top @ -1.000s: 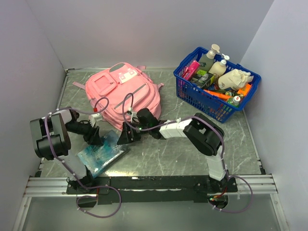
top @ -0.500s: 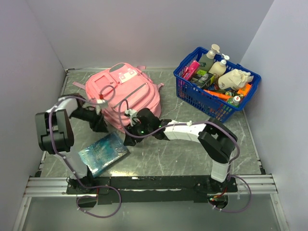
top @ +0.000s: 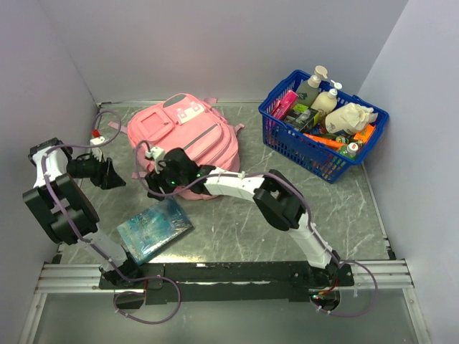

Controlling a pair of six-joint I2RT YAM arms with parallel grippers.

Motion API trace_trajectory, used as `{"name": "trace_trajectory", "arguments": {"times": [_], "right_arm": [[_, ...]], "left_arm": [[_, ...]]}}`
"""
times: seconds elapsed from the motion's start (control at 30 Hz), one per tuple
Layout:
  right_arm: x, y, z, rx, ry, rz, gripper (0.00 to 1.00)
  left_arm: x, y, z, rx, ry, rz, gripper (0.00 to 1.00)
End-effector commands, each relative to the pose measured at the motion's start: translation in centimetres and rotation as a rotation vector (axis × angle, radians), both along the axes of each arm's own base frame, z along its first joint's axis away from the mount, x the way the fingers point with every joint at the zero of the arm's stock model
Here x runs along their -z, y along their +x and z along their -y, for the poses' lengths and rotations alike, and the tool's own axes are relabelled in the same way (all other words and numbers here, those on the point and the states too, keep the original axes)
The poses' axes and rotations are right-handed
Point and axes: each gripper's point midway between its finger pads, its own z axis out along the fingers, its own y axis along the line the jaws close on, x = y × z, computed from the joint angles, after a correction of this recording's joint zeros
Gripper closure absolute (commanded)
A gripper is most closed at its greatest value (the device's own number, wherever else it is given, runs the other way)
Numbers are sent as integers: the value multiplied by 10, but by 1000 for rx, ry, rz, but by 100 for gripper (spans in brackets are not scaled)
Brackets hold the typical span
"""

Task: Pack the student bag
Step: Adjust the book at the center of the board.

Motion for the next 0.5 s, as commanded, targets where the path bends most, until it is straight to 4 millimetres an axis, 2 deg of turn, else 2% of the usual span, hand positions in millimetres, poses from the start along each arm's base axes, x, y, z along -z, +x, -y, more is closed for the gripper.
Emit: {"name": "trace_trajectory", "arguments": {"times": [0.0, 0.17, 0.2, 0.27, 0.37, 0.43, 0.47], "right_arm": [[15, -11, -14, -63, -61, 8, 32], [30, -29, -20, -165, -94, -6, 22], [40, -34, -17, -177, -125, -24, 22], [46, -38, -16, -187, -143, -37, 20], [54, -41, -9, -198, -174, -45, 19], [62, -42, 1, -193, -204, -49, 23], [54, -42, 5, -184, -199, -37, 25]], "left_arm": [[-15, -14, 9, 37, 3, 33, 39], [-13, -17, 2, 31, -1, 19, 38], [-12, -19, -1, 28, 4, 16, 38], [-11, -21, 2, 37, 7, 22, 38], [-13, -22, 2, 37, 11, 30, 37], [-14, -21, 2, 37, 10, 31, 37], [-15, -21, 2, 39, 14, 37, 37]]}}
